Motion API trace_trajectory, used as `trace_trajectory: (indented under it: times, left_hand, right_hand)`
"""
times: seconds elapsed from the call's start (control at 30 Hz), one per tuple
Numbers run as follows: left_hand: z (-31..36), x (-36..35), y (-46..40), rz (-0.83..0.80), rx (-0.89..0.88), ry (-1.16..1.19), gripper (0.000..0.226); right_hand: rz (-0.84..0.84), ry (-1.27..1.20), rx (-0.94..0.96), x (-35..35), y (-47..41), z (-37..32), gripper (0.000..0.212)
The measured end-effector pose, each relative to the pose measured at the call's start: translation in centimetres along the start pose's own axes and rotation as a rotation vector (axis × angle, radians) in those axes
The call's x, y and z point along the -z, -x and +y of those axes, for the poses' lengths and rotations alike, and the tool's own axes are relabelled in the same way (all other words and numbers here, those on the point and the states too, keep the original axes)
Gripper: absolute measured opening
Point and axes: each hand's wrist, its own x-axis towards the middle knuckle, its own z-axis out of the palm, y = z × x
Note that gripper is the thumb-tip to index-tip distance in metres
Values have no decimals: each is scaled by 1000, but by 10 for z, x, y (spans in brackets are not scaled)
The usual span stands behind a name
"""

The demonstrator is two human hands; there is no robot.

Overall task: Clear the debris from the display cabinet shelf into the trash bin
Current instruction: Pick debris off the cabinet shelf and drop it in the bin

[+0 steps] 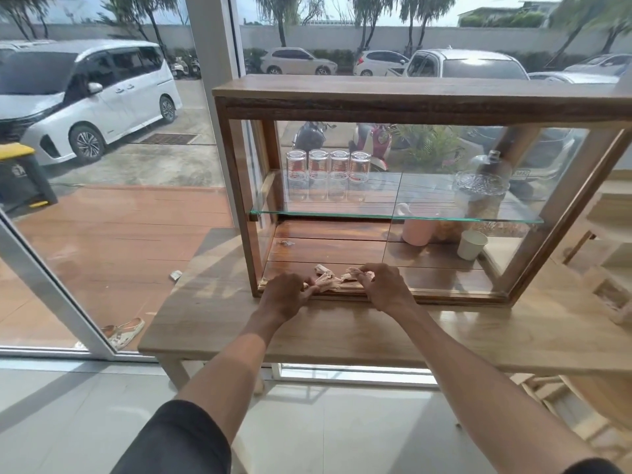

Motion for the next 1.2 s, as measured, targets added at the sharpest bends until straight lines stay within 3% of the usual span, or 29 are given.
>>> trace_trajectory:
  times: [0.4,0.87,1.2]
  left_hand:
    - [5,7,-3,82,22,91,14]
    - [-24,14,8,-5,-1,-7,14]
    - [-26,18,4,15,64,10,38]
  right_hand:
    - [-31,-217,-48,4,6,-17,30]
    - [-17,-19,-12,-16,-6,-22,17]
    - [-172,168,-70,-15,-12,-19,42]
